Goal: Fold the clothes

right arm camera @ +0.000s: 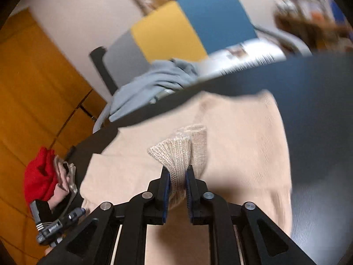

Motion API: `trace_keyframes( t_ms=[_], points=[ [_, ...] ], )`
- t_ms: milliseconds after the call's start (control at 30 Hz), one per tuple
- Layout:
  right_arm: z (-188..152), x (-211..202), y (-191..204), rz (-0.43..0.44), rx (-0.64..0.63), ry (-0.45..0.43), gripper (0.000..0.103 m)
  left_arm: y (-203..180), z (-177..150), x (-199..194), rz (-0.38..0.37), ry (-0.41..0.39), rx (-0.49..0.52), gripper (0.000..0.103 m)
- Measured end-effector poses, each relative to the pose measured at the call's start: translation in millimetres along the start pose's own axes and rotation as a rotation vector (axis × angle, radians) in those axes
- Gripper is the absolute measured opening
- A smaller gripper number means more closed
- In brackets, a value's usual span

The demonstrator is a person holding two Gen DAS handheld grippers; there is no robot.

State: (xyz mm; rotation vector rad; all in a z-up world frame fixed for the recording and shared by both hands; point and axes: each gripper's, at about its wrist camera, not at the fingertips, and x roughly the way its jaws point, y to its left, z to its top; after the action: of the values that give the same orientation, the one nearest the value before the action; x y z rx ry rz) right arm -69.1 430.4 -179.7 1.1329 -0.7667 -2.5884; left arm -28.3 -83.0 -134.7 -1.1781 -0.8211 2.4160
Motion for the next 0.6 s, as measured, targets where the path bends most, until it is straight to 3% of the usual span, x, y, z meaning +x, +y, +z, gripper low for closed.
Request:
trace_keyframes(
  t_ms=[167,300,367,433,600],
  points=[
    [-17.4,-5.4,-21.2,0.027,0.073,-0.007,0.034,-0.8,-6.7,9.1,0.056,0.009,0.022,0.032],
    [-18.1,-20.7,-25.0,0.026,0.076,-0.042,0.064,-8.8,-11.5,6.0,0.095,0.014,0.088,0.032],
    [-19.0,-24.6,-29.0,0.011,0.072,-0.052,0.067,-25.4,-6.1,1.8,0.104,0.015,0.194,0.032],
    [-18.0,-23.0,-27.6,-0.037,0.032,-0.051,0.067,-52.3,1.9,0.5,0.115,0.011,0.373,0.034],
    [-8.5,-3.2,-13.2,-0.133,-0.139,0.025,0.067,-124.7,24.8,31.8,0.059,0.095,0.747,0.035]
  ],
)
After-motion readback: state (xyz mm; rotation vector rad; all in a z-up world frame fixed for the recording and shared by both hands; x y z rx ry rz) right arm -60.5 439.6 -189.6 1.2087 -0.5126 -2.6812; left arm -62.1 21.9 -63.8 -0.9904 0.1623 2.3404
